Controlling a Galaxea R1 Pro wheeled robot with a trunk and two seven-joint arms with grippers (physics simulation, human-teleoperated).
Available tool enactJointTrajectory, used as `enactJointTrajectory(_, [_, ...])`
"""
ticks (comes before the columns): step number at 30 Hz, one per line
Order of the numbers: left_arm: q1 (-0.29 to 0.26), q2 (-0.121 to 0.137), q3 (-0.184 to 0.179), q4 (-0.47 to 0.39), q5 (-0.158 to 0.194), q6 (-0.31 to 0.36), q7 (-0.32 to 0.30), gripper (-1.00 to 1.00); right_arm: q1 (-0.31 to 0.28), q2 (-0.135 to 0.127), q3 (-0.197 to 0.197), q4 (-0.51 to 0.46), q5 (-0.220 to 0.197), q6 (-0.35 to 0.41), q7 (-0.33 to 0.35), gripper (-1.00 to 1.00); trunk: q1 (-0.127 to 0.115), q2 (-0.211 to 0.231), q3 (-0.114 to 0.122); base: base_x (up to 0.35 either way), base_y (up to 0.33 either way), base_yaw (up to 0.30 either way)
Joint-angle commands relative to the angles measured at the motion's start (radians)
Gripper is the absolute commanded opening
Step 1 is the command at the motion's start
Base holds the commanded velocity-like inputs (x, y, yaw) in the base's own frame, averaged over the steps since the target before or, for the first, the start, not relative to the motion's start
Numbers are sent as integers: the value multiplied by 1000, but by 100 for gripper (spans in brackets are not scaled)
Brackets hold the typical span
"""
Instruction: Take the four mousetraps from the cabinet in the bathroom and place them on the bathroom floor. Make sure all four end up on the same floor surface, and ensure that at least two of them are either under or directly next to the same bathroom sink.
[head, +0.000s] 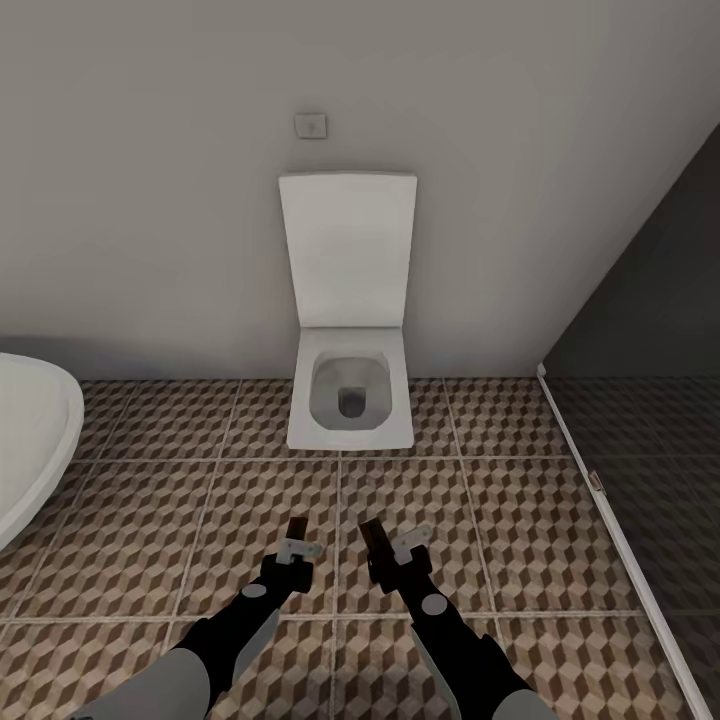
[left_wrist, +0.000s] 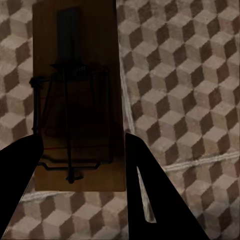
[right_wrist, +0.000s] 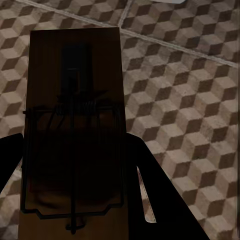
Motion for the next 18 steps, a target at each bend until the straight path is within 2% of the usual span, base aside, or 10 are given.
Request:
enactJointTrajectory(1, [-1,-1,-8,0,9,9,23,-100,0,0,2,1,11,1,-6,-100,0,0,-1,0,0,0])
enactJointTrajectory(5, [-27,-1,-8,1,9,85,62,-100,-6,1,1,2,16,14,-17,-100,0,0,-1,0,0,0])
enactJointTrajectory(8, [-83,6,-7,14,9,148,74,-100,-38,3,0,7,17,62,-55,-100,0,0,-1,0,0,0])
enactJointTrajectory(11, [-121,8,-6,45,9,172,77,-100,-75,4,0,30,17,86,-71,-100,0,0,-1,0,0,0])
enactJointTrajectory(14, [-136,14,-6,59,9,166,78,-100,-91,4,0,40,16,90,-76,-100,0,0,-1,0,0,0])
enactJointTrajectory(16, [-139,20,-8,68,9,131,78,-100,-95,5,0,42,16,89,-78,-100,0,0,-1,0,0,0])
enactJointTrajectory(18, [-141,22,-9,85,10,67,76,-100,-97,6,0,40,16,86,-78,-100,0,0,-1,0,0,0])
